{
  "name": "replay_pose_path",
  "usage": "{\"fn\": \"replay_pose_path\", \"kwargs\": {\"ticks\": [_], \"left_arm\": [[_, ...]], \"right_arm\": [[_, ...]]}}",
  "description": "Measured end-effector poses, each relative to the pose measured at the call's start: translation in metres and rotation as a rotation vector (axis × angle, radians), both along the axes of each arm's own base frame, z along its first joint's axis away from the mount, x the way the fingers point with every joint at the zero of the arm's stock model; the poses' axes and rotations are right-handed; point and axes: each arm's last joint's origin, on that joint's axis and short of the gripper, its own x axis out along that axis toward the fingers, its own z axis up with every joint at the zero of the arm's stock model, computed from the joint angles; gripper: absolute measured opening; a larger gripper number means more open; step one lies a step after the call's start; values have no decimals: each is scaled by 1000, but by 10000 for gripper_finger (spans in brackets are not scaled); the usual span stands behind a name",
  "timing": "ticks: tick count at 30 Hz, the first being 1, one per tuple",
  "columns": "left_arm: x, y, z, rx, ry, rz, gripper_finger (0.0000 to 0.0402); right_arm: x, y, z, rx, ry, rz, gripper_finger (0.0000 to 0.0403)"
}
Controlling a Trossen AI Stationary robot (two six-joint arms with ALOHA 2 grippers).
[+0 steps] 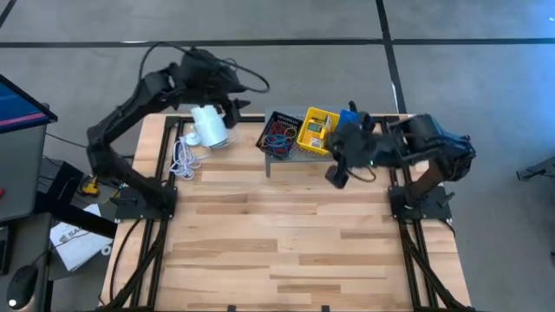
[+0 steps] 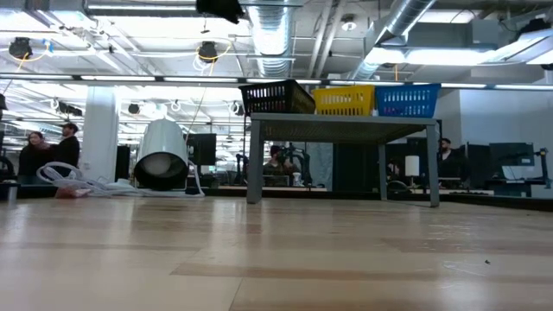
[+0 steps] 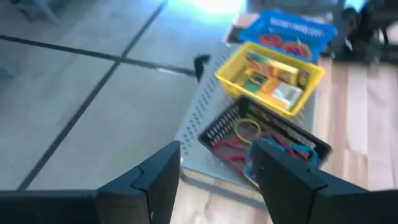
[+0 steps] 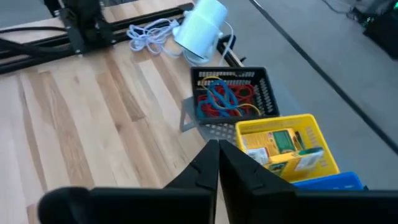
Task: Pick & Place Office Desk Supplies
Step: Adjust the blue bin
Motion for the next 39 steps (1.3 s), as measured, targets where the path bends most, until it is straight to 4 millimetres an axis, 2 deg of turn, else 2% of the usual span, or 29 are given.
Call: {"fn": "replay_pose_path", "kwargs": {"ticks": [3, 7, 13, 16, 20, 27, 32, 39], "left_arm": [[-11, 9, -13, -15, -56, 24, 193], [-20, 14, -43, -20, -78, 41, 193], [-33, 7, -73, 12, -182, -2, 193], [-46, 0, -80, 45, -235, -2, 192], [-62, -6, -85, 82, -296, 8, 192], [-68, 2, -96, 69, -336, 17, 191], [-60, 15, -107, 38, -323, 47, 181], [-49, 29, -123, -11, -281, 69, 172]], "right_arm": [[-1, -17, 2, 20, 5, -32, 10], [1, -38, 1, 65, 35, -31, 3], [1, -63, 0, 87, 68, -33, 2], [-7, -75, 4, 100, 57, -45, 1], [-32, -90, 8, 105, 43, -109, 1], [-75, -115, -31, 174, 124, -305, 1], [-88, -127, -57, 212, 79, -358, 0], [-107, -151, -84, 234, 161, -494, 0]]}}
